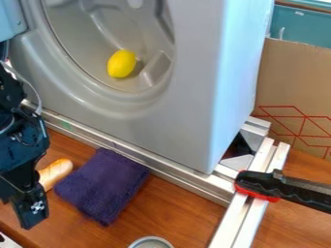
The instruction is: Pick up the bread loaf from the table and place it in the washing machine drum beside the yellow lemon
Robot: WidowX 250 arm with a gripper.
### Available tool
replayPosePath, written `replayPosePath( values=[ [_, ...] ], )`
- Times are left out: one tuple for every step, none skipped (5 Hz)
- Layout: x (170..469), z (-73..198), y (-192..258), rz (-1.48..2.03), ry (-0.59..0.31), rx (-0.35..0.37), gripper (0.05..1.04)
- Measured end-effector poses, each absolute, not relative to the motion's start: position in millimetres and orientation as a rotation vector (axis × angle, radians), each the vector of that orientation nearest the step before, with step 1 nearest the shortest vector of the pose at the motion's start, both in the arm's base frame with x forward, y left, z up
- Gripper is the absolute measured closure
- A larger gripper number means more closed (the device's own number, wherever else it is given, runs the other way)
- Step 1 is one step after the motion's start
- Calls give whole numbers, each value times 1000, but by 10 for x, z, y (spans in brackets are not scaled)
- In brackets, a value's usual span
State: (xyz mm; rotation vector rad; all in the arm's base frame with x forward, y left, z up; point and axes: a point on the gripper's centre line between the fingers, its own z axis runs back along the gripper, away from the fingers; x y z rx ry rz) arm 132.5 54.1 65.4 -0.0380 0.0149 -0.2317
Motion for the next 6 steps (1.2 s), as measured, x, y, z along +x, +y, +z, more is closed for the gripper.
replayPosePath(
  values=[
    [1312,638,533,-242,22,-44,83],
    [1374,703,771,-267,-16,-94,83],
    [1431,658,1044,-297,-2,-105,83],
    [1494,419,1239,-327,44,-109,83],
    [1599,267,1377,-343,51,-84,83],
    [1717,147,1463,-339,81,-28,83]
  ],
)
